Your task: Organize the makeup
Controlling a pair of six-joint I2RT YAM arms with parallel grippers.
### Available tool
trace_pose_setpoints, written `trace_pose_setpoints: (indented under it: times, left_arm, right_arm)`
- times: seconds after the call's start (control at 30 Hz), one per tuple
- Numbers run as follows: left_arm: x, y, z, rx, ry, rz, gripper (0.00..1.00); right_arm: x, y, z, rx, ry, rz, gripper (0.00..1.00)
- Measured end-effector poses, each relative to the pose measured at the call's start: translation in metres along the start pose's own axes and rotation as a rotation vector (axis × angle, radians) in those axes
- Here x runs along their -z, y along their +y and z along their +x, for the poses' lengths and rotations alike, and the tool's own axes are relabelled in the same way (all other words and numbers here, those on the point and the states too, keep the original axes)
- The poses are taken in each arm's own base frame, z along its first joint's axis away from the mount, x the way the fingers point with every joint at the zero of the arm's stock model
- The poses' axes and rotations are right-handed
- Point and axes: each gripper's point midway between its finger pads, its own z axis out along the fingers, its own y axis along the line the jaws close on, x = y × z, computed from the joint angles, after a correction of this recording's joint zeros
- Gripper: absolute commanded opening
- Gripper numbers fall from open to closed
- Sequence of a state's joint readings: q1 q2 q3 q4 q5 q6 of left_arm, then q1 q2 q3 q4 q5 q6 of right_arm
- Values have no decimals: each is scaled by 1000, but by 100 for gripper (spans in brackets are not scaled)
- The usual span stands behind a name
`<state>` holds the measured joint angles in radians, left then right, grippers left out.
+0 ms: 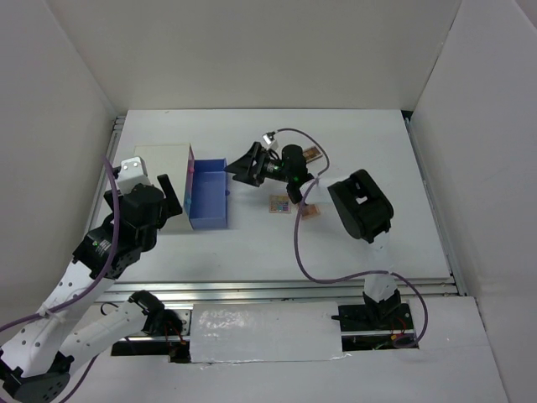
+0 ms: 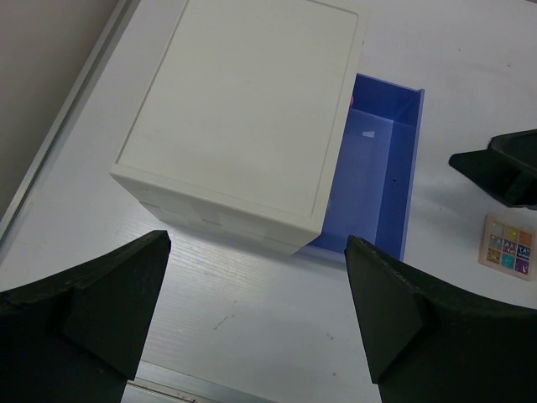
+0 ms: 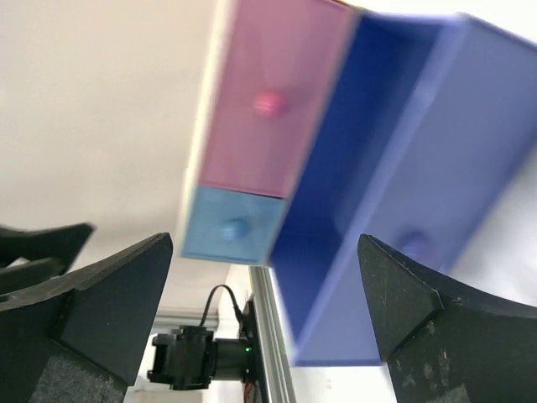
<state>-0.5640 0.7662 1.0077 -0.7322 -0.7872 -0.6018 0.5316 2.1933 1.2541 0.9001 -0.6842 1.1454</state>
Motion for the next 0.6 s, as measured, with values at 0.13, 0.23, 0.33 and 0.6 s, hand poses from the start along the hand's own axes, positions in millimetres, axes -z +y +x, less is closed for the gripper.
trace_pose_setpoints:
  times: [0.13, 0.23, 0.33, 0.6]
  left_arm:
    - [0, 0, 0, 1, 0, 0, 99]
    - [0, 0, 0, 4, 1, -1, 99]
    - [1, -4, 3, 5, 15, 24, 99]
    - [-13, -82, 16, -45, 194, 194, 99]
  right_arm:
    - [13, 33, -20, 83, -48, 21, 100]
    - [23, 27, -35, 110, -101, 164, 100]
    - [37, 2, -55, 103, -177, 418, 100]
    - [169, -8, -57, 131, -363, 913, 100]
